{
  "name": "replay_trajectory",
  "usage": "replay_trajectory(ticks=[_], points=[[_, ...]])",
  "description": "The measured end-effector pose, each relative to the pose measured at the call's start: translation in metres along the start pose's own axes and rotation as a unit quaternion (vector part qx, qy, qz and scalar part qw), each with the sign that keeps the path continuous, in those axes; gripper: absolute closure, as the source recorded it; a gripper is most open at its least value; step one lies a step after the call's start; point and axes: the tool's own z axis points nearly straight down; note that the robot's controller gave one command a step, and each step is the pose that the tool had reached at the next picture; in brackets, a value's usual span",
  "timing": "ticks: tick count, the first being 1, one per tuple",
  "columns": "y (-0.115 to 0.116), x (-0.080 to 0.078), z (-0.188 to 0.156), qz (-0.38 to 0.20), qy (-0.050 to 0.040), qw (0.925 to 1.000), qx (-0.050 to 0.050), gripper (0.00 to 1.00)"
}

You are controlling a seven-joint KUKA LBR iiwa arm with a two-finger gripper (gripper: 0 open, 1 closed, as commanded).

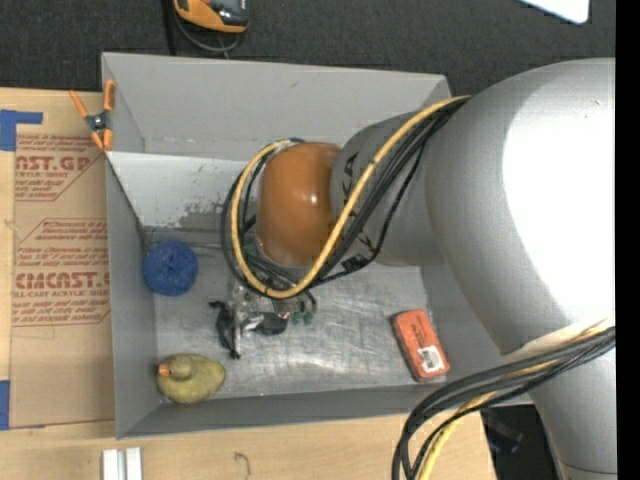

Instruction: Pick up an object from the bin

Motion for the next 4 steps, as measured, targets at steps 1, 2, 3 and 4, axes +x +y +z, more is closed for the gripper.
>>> replay_trajectory(ticks=[1,2,3,4], points=[[0.0,0.0,0.0,0.0,0.0,1.0,0.0,1.0],[0.0,0.0,0.0,0.0,0.0,1.0,0.0,1.0],[0.0,0.0,0.0001,0.0,0.0001,1.0,0.0,1.0],[0.0,0.0,0.0001,0.0,0.0001,1.0,0.0,1.0]])
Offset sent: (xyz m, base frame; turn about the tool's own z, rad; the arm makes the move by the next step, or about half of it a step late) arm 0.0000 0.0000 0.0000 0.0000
